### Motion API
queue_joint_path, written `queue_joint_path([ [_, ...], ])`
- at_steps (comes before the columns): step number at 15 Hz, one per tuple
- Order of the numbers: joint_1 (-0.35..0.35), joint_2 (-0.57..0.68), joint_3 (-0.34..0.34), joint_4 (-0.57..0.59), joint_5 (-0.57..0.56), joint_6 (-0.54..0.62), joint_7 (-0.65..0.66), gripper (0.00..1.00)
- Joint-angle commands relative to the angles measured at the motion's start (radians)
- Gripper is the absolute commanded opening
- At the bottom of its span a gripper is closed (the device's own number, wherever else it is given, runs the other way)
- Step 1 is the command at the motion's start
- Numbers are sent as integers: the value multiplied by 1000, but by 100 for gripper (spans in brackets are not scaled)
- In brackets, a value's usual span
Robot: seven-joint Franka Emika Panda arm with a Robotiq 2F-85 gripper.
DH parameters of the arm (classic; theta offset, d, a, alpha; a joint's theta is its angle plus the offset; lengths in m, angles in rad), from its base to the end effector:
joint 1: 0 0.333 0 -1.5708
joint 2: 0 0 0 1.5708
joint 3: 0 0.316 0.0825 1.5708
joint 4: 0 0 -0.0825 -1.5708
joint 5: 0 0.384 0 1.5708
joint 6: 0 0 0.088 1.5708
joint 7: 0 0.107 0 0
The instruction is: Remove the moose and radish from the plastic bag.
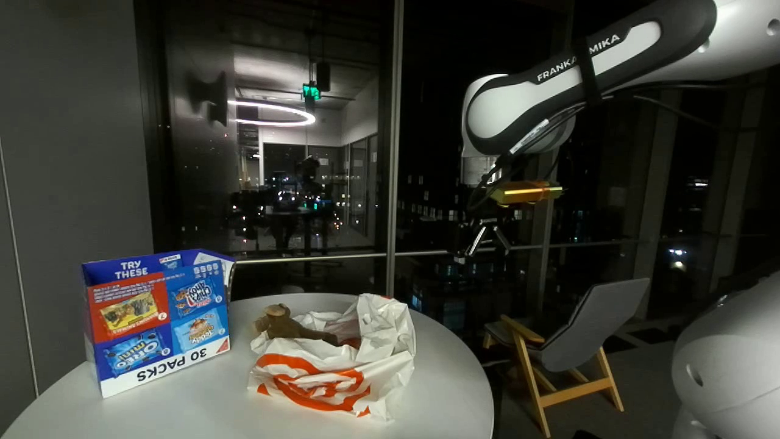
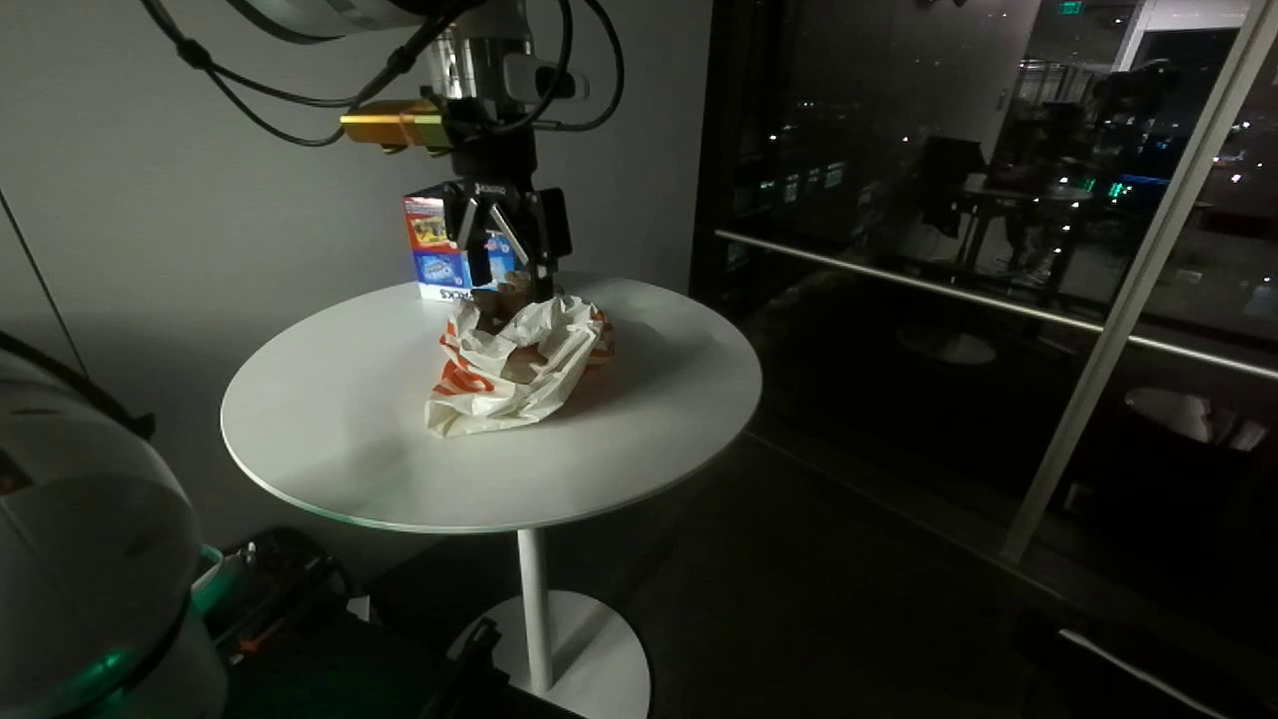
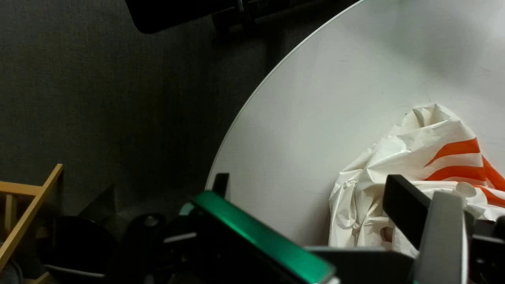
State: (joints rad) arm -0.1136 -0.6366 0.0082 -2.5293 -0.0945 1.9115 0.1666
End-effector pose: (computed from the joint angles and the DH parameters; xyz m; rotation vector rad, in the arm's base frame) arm 0.3563 -0.0443 0.4879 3.0254 -0.3691 0.0328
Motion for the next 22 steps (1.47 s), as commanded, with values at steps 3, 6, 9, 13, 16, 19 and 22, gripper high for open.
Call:
queue_joint_path([
  [3,4,0,-4,2,-2,-3,2,100],
  [6,4,0,-4,2,-2,-3,2,100],
  [9,4,0,-4,2,-2,-3,2,100],
  [13,35,45,25,19,-19,34,-23,100],
  [16,116,131,72,69,1,87,-70,100],
  [19,203,217,113,133,32,145,-113,100],
  [22,263,307,149,208,28,207,-159,100],
])
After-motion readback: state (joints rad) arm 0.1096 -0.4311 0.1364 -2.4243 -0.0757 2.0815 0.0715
